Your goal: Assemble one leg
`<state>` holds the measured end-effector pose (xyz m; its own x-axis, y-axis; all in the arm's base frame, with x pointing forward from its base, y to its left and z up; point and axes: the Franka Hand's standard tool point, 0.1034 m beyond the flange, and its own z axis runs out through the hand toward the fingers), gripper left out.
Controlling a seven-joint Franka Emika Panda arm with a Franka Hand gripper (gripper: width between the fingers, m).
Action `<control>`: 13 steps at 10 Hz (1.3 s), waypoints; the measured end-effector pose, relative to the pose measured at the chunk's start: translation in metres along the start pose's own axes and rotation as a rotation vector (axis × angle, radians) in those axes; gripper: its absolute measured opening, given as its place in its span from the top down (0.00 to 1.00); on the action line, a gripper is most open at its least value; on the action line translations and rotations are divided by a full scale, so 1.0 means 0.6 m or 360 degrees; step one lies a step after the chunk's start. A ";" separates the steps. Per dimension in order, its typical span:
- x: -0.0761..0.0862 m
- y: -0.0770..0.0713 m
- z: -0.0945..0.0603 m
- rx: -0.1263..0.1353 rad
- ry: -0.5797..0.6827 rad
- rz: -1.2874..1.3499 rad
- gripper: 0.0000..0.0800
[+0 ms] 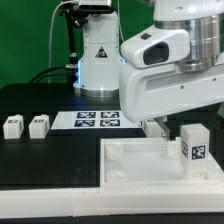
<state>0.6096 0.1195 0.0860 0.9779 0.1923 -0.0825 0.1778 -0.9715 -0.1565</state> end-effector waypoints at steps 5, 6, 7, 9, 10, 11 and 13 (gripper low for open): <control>0.023 0.009 0.000 -0.0014 0.0103 -0.0005 0.19; 0.022 0.009 0.000 -0.0013 0.0100 -0.0005 0.23; 0.022 0.008 0.000 -0.0011 0.0101 0.0030 0.23; 0.023 0.009 0.000 -0.0010 0.0103 0.0088 0.45; 0.023 0.011 -0.001 -0.0008 0.0105 0.0205 0.62; 0.023 0.012 -0.001 -0.0004 0.0106 0.0341 0.62; 0.030 0.021 -0.001 0.0012 0.0178 0.0715 0.62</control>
Offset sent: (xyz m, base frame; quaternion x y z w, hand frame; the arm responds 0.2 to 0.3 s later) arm 0.0096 -0.0062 0.0000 -0.0153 0.0450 -0.0173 0.9987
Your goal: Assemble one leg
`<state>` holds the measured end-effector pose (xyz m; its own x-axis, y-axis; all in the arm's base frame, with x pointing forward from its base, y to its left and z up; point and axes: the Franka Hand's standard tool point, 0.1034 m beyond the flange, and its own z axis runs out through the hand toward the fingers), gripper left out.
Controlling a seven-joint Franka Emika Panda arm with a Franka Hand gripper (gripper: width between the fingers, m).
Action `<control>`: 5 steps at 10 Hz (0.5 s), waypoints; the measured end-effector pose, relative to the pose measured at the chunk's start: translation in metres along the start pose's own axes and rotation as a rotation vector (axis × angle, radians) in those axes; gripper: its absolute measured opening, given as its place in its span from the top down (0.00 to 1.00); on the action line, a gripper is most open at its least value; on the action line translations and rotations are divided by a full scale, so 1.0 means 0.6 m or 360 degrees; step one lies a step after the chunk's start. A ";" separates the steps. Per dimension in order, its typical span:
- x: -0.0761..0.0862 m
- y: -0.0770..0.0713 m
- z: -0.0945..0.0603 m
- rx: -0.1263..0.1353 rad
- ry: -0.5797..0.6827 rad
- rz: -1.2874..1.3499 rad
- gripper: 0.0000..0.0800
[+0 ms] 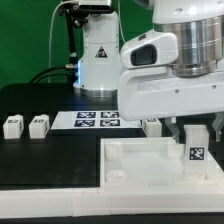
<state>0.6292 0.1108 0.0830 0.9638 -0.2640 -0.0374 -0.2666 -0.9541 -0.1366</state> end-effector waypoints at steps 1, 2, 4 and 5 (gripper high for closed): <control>0.003 0.005 0.000 0.0016 0.0040 0.0231 0.62; 0.005 0.009 0.000 0.0056 0.0082 0.0474 0.62; 0.000 0.016 0.001 0.0177 0.0109 0.1099 0.62; -0.004 0.014 0.001 0.0196 0.0087 0.1297 0.62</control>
Offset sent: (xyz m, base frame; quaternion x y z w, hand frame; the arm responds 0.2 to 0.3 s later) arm -0.0098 -0.0003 -0.0135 0.0909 0.0223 0.5541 0.8272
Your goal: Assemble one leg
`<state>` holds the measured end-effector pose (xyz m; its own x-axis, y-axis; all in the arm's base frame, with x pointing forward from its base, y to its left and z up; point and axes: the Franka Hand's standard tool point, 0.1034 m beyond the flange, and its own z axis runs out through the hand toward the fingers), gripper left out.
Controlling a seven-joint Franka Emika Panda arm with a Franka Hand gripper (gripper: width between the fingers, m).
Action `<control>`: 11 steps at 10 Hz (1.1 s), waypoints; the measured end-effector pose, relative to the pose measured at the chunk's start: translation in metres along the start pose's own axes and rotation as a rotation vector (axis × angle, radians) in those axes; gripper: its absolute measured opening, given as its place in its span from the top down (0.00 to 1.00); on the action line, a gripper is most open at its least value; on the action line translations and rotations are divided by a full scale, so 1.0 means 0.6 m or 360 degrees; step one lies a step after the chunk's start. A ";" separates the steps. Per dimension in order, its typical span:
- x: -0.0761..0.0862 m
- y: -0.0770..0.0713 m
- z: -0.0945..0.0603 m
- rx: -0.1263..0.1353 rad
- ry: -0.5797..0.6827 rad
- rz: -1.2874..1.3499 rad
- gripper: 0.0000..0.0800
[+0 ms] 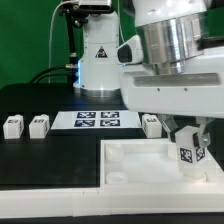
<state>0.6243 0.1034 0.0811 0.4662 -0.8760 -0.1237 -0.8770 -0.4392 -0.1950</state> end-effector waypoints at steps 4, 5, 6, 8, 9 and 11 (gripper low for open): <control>-0.020 -0.006 0.002 -0.0020 -0.0063 0.0559 0.62; -0.020 -0.006 0.002 -0.0019 -0.0063 0.0532 0.62; -0.021 -0.006 0.003 -0.0019 -0.0063 0.0475 0.55; -0.018 0.000 0.009 -0.0006 -0.0051 0.0177 0.31; -0.017 0.002 0.010 -0.0016 -0.0054 -0.0042 0.21; -0.029 -0.003 0.007 -0.0081 -0.0048 -0.0576 0.19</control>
Offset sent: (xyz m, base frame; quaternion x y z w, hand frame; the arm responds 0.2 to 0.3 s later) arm 0.0167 0.0057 0.0051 -0.0045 -0.0041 0.1633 0.9866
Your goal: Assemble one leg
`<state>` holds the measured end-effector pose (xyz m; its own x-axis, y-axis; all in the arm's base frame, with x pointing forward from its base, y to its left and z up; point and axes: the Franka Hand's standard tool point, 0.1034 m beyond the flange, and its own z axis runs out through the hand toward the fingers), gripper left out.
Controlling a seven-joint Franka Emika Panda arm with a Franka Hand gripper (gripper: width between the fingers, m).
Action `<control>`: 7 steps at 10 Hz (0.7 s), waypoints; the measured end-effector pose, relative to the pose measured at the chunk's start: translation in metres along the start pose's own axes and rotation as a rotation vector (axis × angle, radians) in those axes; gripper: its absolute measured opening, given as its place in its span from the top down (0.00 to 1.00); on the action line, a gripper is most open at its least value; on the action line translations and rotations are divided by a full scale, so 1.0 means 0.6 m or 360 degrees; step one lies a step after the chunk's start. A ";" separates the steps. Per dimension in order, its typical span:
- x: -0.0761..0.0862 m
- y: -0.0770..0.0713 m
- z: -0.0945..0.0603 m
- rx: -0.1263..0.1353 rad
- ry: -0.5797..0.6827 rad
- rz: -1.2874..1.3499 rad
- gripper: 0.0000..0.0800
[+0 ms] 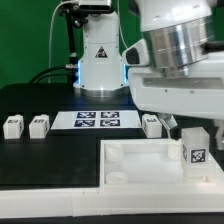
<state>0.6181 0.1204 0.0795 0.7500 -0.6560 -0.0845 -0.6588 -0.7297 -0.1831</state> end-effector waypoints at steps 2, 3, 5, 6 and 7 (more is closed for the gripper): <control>0.004 0.004 0.000 -0.0004 0.0003 -0.0287 0.19; 0.004 0.004 0.000 -0.0004 0.0003 -0.0457 0.19; 0.018 0.003 -0.010 -0.0082 0.0014 -0.1142 0.19; 0.025 0.009 -0.008 -0.0082 0.0014 -0.1341 0.19; 0.025 0.009 -0.007 -0.0080 0.0013 -0.1320 0.19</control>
Offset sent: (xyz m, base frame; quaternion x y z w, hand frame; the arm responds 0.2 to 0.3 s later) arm 0.0020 -0.0070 0.0050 -0.0976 0.0220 -0.3263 0.9400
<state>0.6256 0.1057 0.0814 0.9931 0.0973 0.0655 0.1056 -0.9847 -0.1386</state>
